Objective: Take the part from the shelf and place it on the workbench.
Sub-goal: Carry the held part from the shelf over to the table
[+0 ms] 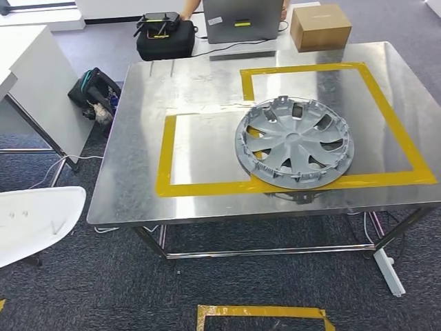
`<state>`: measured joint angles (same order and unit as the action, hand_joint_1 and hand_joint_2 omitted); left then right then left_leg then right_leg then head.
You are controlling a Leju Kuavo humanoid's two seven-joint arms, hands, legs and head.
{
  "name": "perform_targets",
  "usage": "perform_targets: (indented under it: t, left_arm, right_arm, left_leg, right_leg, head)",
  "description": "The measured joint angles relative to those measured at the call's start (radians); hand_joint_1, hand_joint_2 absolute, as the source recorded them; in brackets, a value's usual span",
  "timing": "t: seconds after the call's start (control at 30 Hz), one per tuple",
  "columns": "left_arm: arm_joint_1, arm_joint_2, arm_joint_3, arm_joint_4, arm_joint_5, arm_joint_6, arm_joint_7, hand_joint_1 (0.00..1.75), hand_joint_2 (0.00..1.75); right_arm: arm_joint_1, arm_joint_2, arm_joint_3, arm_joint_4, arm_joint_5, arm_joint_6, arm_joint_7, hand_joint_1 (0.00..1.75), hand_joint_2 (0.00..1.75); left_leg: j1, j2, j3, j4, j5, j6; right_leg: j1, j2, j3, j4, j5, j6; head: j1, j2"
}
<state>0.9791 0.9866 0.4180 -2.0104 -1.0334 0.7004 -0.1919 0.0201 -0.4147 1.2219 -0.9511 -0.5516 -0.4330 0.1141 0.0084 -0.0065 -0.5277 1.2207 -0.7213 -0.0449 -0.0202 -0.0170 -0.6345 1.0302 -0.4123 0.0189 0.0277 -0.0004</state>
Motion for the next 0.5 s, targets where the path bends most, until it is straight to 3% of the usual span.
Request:
perform_targets:
  t: [0.03, 0.07, 0.13, 0.2, 0.27, 0.37, 0.4, 0.5]
  left_arm:
    - [0.000, -0.002, 0.000, 0.000, 0.000, 0.000, 0.000, 1.75, 1.75]
    - [0.000, -0.003, -0.001, 0.000, 0.000, 0.000, 0.000, 1.75, 1.75]
    - [0.000, -0.002, 0.000, 0.000, 0.000, 0.000, 0.000, 1.75, 1.75]
    - [0.000, -0.001, 0.002, 0.000, 0.000, 0.000, 0.000, 1.75, 1.75]
    - [0.001, -0.001, 0.003, -0.001, 0.000, 0.000, 0.000, 1.75, 1.75]
    - [0.000, -0.001, 0.003, -0.001, 0.000, 0.000, 0.000, 1.75, 1.75]
    - [0.000, -0.001, 0.003, -0.001, 0.000, 0.000, 0.000, 1.75, 1.75]
    - [0.000, -0.003, 0.001, -0.002, 0.000, 0.000, 0.000, 1.75, 1.75]
  right_arm:
    - [0.000, 0.000, 0.000, 0.001, 0.000, 0.000, 0.000, 0.00, 0.00]
    - [0.001, 0.000, 0.000, 0.001, 0.000, 0.000, 0.000, 0.00, 0.00]
    - [0.001, 0.001, 0.000, 0.002, 0.000, 0.000, 0.000, 0.00, 0.00]
    - [0.001, 0.006, 0.000, 0.002, 0.000, 0.000, 0.000, 0.00, 0.00]
    - [0.001, 0.010, 0.000, 0.003, 0.000, 0.000, 0.000, 0.00, 0.00]
    - [0.004, 0.010, 0.001, 0.003, 0.000, 0.000, 0.000, 0.00, 0.00]
    - [0.004, 0.009, 0.000, 0.003, 0.000, 0.000, 0.000, 0.00, 0.00]
    - [0.004, 0.009, 0.000, 0.005, 0.000, 0.000, 0.000, 0.00, 0.00]
  left_leg:
    - [-0.001, 0.000, -0.023, 0.008, 0.010, 0.005]
    - [-0.005, 0.000, -0.028, -0.021, 0.045, 0.014]
    - [-0.020, 0.003, -0.004, -0.141, 0.147, 0.044]
    - [-0.039, 0.002, 0.015, -0.229, 0.196, 0.070]
    - [-0.046, -0.002, 0.013, -0.249, 0.204, 0.074]
    - [-0.033, -0.001, 0.024, -0.263, 0.245, 0.072]
    - [-0.029, 0.000, 0.028, -0.267, 0.251, 0.072]
    - [-0.029, 0.000, 0.031, -0.266, 0.248, 0.074]
  right_leg:
    - [0.005, 0.002, 0.004, 0.000, -0.003, -0.004]
    - [0.010, 0.003, 0.010, -0.001, -0.007, -0.008]
    - [0.018, 0.006, 0.021, -0.003, -0.011, -0.013]
    - [0.022, 0.011, 0.025, -0.004, -0.014, -0.012]
    - [0.024, 0.014, 0.024, -0.004, -0.014, -0.006]
    - [0.029, 0.016, 0.011, 0.027, -0.037, 0.009]
    - [0.029, 0.016, -0.004, 0.063, -0.059, 0.013]
    - [0.025, 0.016, -0.088, 0.243, -0.141, 0.024]
  head:
    - [0.000, 0.000]
    - [0.000, 0.000]
    - [0.001, 0.000]
    - [0.001, 0.000]
    - [0.000, 0.000]
    - [0.003, 0.000]
    - [0.005, 0.000]
    - [0.008, 0.000]
